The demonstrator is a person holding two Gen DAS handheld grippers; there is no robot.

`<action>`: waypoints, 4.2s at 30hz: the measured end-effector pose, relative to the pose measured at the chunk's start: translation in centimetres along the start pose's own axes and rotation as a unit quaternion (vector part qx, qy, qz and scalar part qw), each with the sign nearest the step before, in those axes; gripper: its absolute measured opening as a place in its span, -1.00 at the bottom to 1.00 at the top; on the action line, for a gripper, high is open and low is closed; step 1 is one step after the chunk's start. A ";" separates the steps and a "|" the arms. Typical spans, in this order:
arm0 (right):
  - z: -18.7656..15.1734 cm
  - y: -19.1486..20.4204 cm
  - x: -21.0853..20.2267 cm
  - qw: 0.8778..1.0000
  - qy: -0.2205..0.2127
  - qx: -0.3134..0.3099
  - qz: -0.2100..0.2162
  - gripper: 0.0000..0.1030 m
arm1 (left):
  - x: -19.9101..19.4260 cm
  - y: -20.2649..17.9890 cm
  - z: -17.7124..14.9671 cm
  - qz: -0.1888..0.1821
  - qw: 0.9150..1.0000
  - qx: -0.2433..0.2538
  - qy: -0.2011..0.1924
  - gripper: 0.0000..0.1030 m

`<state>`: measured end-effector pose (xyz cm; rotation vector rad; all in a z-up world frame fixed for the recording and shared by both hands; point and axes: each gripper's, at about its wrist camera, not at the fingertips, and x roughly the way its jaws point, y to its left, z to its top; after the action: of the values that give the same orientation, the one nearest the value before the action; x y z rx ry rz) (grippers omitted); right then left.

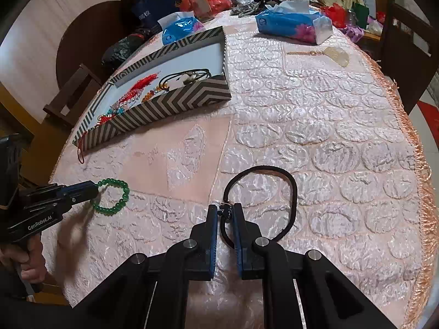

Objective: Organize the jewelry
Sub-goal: 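Close the right tool on the black hair tie while the left tool holds the green bracelet, then lift the black hair tie with the right tool while the left tool lifts the green bracelet, then lower the green bracelet into the tray and open the left tool while the right tool carries the hair tie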

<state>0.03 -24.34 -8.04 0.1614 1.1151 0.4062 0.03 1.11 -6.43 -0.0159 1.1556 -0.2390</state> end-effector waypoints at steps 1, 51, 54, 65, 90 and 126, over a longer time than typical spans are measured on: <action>-0.1 0.1 0.0 1.000 0.001 -0.002 -0.003 -0.80 | 0.0 0.1 0.0 0.003 1.000 0.000 0.000 -0.88; 0.8 8.7 -4.8 1.000 -0.007 -0.020 0.002 -0.81 | -4.0 -0.3 2.7 0.076 0.997 -0.025 -0.019 -0.88; 0.8 9.1 -4.7 1.000 -0.006 -0.024 0.003 -0.81 | -4.0 -0.1 2.7 0.080 0.996 -0.027 -0.020 -0.88; 0.7 9.2 -4.7 1.000 -0.006 -0.023 0.000 -0.81 | -3.8 0.1 2.8 0.083 0.996 -0.031 -0.020 -0.88; 2.3 9.3 -3.9 0.998 0.003 -0.038 -0.056 -0.81 | -3.3 0.5 3.2 0.081 0.996 -0.044 -0.017 -0.88; 6.5 9.3 -3.5 0.988 -0.013 -0.072 -0.134 -0.81 | -4.5 1.9 5.0 0.077 0.994 -0.063 -0.037 -0.88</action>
<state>2.36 -16.70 0.76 -0.1092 1.0604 0.2425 3.24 3.26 -0.61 -0.0455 1.0910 -0.0288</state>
